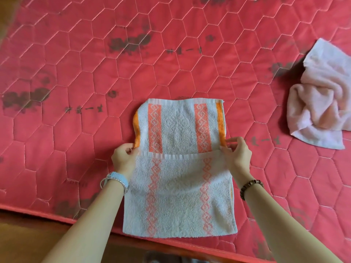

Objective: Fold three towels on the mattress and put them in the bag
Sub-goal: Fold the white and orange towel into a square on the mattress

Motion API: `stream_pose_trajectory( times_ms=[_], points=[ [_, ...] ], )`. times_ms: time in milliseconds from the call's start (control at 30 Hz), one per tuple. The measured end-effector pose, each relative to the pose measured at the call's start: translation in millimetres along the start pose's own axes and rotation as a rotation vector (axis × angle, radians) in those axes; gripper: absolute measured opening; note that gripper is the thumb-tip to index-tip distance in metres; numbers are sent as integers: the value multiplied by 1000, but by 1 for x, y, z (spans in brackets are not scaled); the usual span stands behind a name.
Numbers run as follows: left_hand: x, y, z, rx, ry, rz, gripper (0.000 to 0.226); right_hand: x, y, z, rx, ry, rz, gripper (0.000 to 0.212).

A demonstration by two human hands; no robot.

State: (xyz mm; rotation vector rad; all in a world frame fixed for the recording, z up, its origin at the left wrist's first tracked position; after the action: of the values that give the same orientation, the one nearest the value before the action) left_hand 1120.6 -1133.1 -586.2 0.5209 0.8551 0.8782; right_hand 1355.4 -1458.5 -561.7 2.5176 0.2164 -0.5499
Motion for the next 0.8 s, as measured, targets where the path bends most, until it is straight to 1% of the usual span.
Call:
stream_pose_trajectory(
  times_ms=[67,167,300,367,433,500,567,633,700,800],
  points=[
    [9,-2,12,-14,-22,12,15,10,2,-6,13,25,31,18],
    [24,-10,32,-80,-36,-15,20,26,1,-15,-16,37,37,19],
    [47,-13,59,-309,6,13,35,49,-4,-36,-20,108,38,23],
    [62,-13,71,-373,-6,32,35,63,-12,-53,18,158,5,17],
    [76,-11,86,-371,-60,40,35,78,-24,-66,2,188,-38,16],
    [89,-13,98,-341,-111,22,35,91,-36,-74,-32,202,-75,24],
    [99,-17,105,-347,-111,-17,34,99,-45,-82,-74,238,-93,31],
    [104,-18,109,-353,-132,-37,29,102,-47,-92,-126,299,-86,33],
    [107,-17,114,-322,-169,-25,28,103,-45,-97,-136,321,-67,34],
    [108,-17,114,-315,-140,17,29,105,-40,-95,-137,337,-46,34]
  ],
)
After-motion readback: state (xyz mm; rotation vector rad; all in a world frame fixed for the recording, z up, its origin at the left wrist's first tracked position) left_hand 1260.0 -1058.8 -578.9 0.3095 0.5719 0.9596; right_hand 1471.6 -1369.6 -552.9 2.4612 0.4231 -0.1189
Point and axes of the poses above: each hand's wrist, its own x-axis towards the middle knuckle, its own y-axis out of the back of the hand, z = x × y, the point moved 9 cm from there along x, towards the middle knuckle, and after that the axes turned 8 degrees about x, right-handed, at the moved point
